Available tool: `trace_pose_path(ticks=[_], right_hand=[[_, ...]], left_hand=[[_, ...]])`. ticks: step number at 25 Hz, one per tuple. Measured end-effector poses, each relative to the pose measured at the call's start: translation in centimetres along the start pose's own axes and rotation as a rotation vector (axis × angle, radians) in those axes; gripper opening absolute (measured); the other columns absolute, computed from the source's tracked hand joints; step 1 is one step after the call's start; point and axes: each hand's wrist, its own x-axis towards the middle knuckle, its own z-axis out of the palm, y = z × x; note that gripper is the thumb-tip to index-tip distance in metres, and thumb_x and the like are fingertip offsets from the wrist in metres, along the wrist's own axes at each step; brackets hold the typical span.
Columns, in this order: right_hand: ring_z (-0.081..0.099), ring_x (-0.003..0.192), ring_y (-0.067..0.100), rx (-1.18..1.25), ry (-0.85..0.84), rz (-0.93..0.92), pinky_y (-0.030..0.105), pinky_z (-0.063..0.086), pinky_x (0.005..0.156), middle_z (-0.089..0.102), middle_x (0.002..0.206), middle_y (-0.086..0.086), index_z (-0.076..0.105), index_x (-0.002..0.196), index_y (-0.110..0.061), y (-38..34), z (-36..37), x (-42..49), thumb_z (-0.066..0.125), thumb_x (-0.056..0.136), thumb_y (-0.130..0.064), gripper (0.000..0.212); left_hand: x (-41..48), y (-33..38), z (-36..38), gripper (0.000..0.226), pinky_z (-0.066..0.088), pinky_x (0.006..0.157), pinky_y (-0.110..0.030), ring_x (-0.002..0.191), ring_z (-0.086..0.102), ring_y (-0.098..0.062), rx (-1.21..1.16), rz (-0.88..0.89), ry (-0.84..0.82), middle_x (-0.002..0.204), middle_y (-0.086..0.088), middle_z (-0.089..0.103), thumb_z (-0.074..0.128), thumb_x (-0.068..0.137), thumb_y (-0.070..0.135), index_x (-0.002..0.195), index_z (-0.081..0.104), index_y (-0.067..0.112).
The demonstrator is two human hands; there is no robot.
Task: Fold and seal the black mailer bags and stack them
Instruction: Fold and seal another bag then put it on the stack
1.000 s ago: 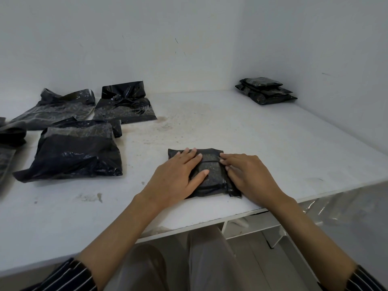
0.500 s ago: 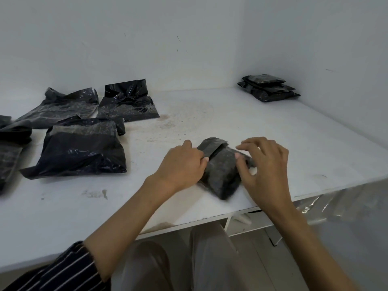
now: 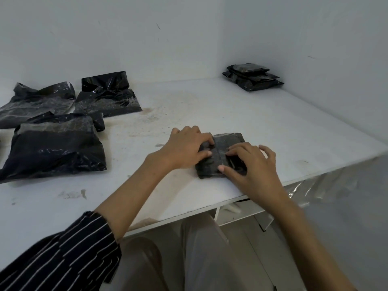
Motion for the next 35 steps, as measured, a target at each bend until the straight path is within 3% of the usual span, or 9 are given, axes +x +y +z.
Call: trace_pose_path(ticks=[2, 5, 9, 13, 18, 23, 26, 31, 35], right_hand=[[0.049, 0.119, 0.006, 0.072, -0.078, 0.019, 0.027, 0.004, 0.111, 0.057, 0.126, -0.01, 0.062, 0.11, -0.023, 2.1, -1.1, 0.7, 0.063, 0.088, -0.033, 0.024], [0.053, 0.114, 0.012, 0.058, 0.023, 0.078, 0.027, 0.013, 0.104, 0.062, 0.117, -0.006, 0.068, 0.1, -0.022, 4.0, -1.9, 0.9, 0.063, 0.089, -0.016, 0.013], [0.049, 0.094, 0.009, 0.017, 0.124, 0.15, 0.021, 0.016, 0.086, 0.056, 0.097, -0.008, 0.065, 0.089, -0.022, 3.8, -1.5, 0.2, 0.064, 0.086, -0.034, 0.012], [0.051, 0.095, 0.016, 0.128, 0.043, 0.216, 0.024, 0.019, 0.081, 0.053, 0.099, -0.003, 0.052, 0.087, -0.02, 4.5, -1.6, 1.0, 0.063, 0.088, -0.023, 0.012], [0.053, 0.093, 0.017, 0.177, -0.03, 0.225, 0.033, 0.03, 0.091, 0.059, 0.102, -0.001, 0.049, 0.085, -0.018, 5.6, -2.5, 2.0, 0.062, 0.089, -0.018, 0.014], [0.054, 0.09, 0.012, 0.215, -0.006, 0.272, 0.031, 0.035, 0.092, 0.061, 0.104, -0.004, 0.053, 0.089, -0.019, 6.9, -2.3, 2.8, 0.064, 0.088, -0.021, 0.011], [0.056, 0.09, -0.001, 0.42, 0.165, 0.338, 0.014, 0.04, 0.083, 0.064, 0.106, -0.009, 0.06, 0.099, -0.02, 7.4, -3.4, 1.7, 0.061, 0.09, -0.021, 0.009], [0.063, 0.078, 0.01, 0.736, 0.594, 0.578, 0.016, 0.048, 0.07, 0.069, 0.086, 0.0, 0.062, 0.083, -0.02, 7.0, -4.8, -4.1, 0.057, 0.092, -0.012, 0.013], [0.065, 0.075, 0.012, 0.769, 0.585, 0.781, 0.022, 0.049, 0.07, 0.071, 0.083, 0.001, 0.065, 0.083, -0.019, 7.5, -3.2, -7.9, 0.058, 0.091, -0.011, 0.014]], left_hand=[[0.5, 0.3, -0.1, 0.03, 0.025, 0.097, -0.037, 0.111, 0.045, -0.021, 0.068, 0.024, 0.048, 0.113, -0.004, 0.047, 0.045, 0.097, 0.033, 0.126, 0.052, 0.032], [0.9, 0.8, 0.6, 0.025, 0.022, 0.1, -0.035, 0.113, 0.044, -0.017, -0.016, 0.078, 0.102, 0.118, 0.0, 0.047, 0.056, 0.09, 0.037, 0.111, 0.06, 0.025], [1.4, 1.8, 1.8, 0.032, 0.022, 0.095, -0.029, 0.11, 0.048, -0.013, -0.118, 0.097, 0.131, 0.118, 0.008, 0.05, 0.059, 0.087, 0.042, 0.112, 0.054, 0.021], [2.1, 2.7, 2.5, 0.033, 0.025, 0.096, -0.031, 0.109, 0.046, -0.014, -0.121, 0.071, 0.199, 0.116, 0.004, 0.05, 0.055, 0.089, 0.043, 0.113, 0.06, 0.021], [3.2, 3.3, 3.8, 0.013, 0.031, 0.083, -0.02, 0.1, 0.043, -0.015, -0.282, 0.049, 0.249, 0.105, 0.002, 0.049, 0.059, 0.091, 0.027, 0.095, 0.059, 0.014], [4.7, 3.6, 4.9, 0.017, 0.035, 0.079, -0.02, 0.1, 0.044, -0.016, -0.331, 0.074, 0.327, 0.106, -0.002, 0.053, 0.059, 0.09, 0.025, 0.103, 0.06, 0.014], [5.3, 3.6, 5.6, 0.02, 0.035, 0.081, -0.02, 0.102, 0.044, -0.017, -0.363, 0.093, 0.36, 0.108, -0.004, 0.053, 0.061, 0.089, 0.021, 0.107, 0.066, 0.015], [6.2, 3.7, 6.2, 0.018, 0.032, 0.083, -0.017, 0.106, 0.048, -0.02, -0.455, 0.112, 0.371, 0.113, -0.002, 0.059, 0.061, 0.089, 0.016, 0.104, 0.069, 0.011], [6.7, 4.0, 6.2, 0.016, 0.032, 0.077, -0.02, 0.103, 0.049, -0.018, -0.42, 0.093, 0.397, 0.109, -0.001, 0.062, 0.06, 0.09, 0.019, 0.102, 0.07, 0.013]])
